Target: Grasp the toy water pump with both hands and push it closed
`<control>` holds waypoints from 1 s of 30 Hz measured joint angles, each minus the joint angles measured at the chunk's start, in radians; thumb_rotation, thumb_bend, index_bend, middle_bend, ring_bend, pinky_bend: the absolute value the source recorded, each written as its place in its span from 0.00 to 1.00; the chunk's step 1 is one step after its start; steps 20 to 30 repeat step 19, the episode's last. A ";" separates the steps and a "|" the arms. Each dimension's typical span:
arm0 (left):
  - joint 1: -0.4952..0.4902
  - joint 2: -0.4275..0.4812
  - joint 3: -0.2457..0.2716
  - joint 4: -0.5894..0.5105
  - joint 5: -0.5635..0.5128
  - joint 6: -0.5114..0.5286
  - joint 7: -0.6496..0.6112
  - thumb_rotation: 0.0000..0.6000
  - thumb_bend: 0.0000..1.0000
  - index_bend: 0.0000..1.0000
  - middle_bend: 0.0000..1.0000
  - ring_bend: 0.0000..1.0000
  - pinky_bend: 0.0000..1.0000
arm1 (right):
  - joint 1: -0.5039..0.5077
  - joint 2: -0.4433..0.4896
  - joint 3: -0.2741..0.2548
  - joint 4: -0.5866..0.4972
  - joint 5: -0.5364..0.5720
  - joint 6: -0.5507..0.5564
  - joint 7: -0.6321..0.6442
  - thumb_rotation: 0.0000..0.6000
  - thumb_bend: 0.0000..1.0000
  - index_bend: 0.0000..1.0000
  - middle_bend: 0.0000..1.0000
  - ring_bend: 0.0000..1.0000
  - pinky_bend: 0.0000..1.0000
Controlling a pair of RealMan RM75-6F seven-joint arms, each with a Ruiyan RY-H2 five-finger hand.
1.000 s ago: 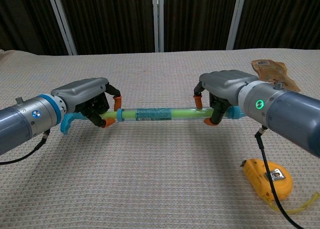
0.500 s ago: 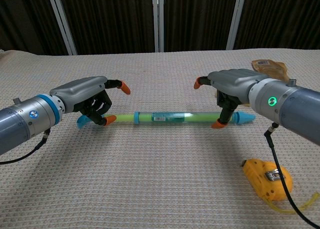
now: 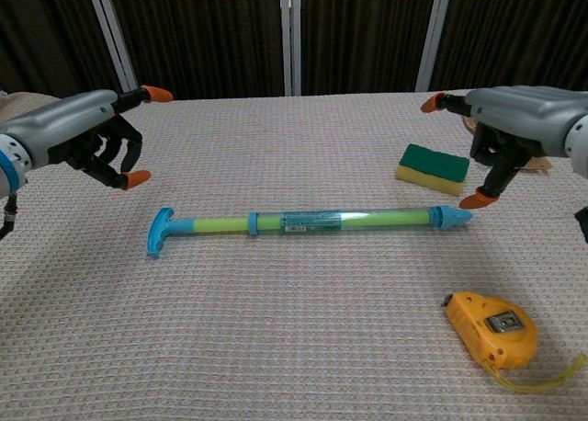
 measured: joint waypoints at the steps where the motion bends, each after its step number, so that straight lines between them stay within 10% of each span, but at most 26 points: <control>1: 0.017 0.024 0.001 -0.016 0.008 0.027 -0.008 1.00 0.33 0.00 0.38 0.47 0.57 | -0.016 0.023 -0.008 -0.006 -0.038 0.009 0.033 1.00 0.00 0.00 0.74 0.87 0.88; 5: 0.088 0.104 0.009 -0.083 0.013 0.133 -0.005 1.00 0.05 0.00 0.01 0.03 0.05 | -0.082 0.098 -0.045 -0.003 -0.199 0.062 0.164 1.00 0.00 0.00 0.42 0.54 0.52; 10: 0.191 0.228 0.036 -0.258 0.008 0.234 0.050 1.00 0.00 0.00 0.00 0.00 0.00 | -0.187 0.178 -0.112 0.051 -0.443 0.187 0.351 1.00 0.00 0.00 0.03 0.05 0.04; 19: 0.389 0.342 0.155 -0.432 0.116 0.451 0.107 1.00 0.00 0.00 0.00 0.00 0.00 | -0.395 0.231 -0.193 0.102 -0.588 0.415 0.442 1.00 0.00 0.00 0.00 0.00 0.00; 30: 0.389 0.342 0.155 -0.432 0.116 0.451 0.107 1.00 0.00 0.00 0.00 0.00 0.00 | -0.395 0.231 -0.193 0.102 -0.588 0.415 0.442 1.00 0.00 0.00 0.00 0.00 0.00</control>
